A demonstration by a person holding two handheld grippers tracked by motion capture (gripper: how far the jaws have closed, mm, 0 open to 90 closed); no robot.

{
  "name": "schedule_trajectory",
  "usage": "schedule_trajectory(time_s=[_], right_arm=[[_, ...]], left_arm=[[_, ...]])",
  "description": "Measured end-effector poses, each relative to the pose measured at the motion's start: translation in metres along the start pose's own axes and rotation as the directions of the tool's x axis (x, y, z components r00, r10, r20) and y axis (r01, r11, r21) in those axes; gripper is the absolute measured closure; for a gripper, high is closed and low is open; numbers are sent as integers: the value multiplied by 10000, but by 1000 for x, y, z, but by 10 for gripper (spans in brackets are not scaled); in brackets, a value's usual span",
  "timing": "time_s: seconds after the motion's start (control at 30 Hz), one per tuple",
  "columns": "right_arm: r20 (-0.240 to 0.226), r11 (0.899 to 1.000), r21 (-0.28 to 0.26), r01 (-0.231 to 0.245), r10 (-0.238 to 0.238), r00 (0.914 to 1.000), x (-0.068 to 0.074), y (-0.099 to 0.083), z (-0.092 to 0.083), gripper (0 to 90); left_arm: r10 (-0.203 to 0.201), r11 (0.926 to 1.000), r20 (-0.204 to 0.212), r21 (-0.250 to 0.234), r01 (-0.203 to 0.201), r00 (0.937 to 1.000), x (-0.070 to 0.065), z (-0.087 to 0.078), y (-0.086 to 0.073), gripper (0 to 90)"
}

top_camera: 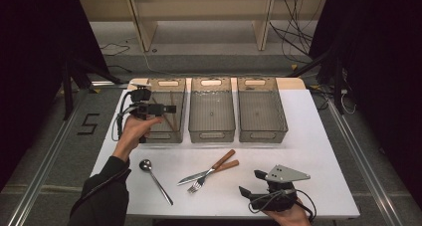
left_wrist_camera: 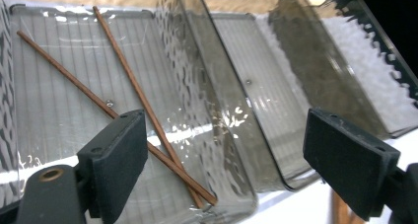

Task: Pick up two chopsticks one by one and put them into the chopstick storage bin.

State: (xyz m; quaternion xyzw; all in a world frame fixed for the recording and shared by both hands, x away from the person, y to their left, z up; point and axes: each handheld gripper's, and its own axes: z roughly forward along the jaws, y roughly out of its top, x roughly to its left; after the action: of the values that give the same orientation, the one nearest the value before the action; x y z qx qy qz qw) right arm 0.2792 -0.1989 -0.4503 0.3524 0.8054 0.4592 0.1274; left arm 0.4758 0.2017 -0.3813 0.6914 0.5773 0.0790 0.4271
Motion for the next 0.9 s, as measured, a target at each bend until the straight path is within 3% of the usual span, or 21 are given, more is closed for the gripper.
schedule_trajectory(time_s=[0.1,0.43,0.67,0.9], right_arm=[[21,10000,9,40,-40,10000,0,0,0,263],[43,10000,57,31,-32,10000,2,2,0,262],[63,9999,96,39,-40,10000,3,2,1,262],[26,9998,175,124,-125,9999,8,4,4,264]], left_arm=[[46,10000,204,-56,-45,9998,-2,-8,-8,169],[469,9987,-163,-213,-472,9988,-9,-30,-41,171],[459,9980,-423,-408,-476,9981,-8,-43,-66,174],[317,9976,-416,-610,-342,9986,-3,-53,-89,176]])
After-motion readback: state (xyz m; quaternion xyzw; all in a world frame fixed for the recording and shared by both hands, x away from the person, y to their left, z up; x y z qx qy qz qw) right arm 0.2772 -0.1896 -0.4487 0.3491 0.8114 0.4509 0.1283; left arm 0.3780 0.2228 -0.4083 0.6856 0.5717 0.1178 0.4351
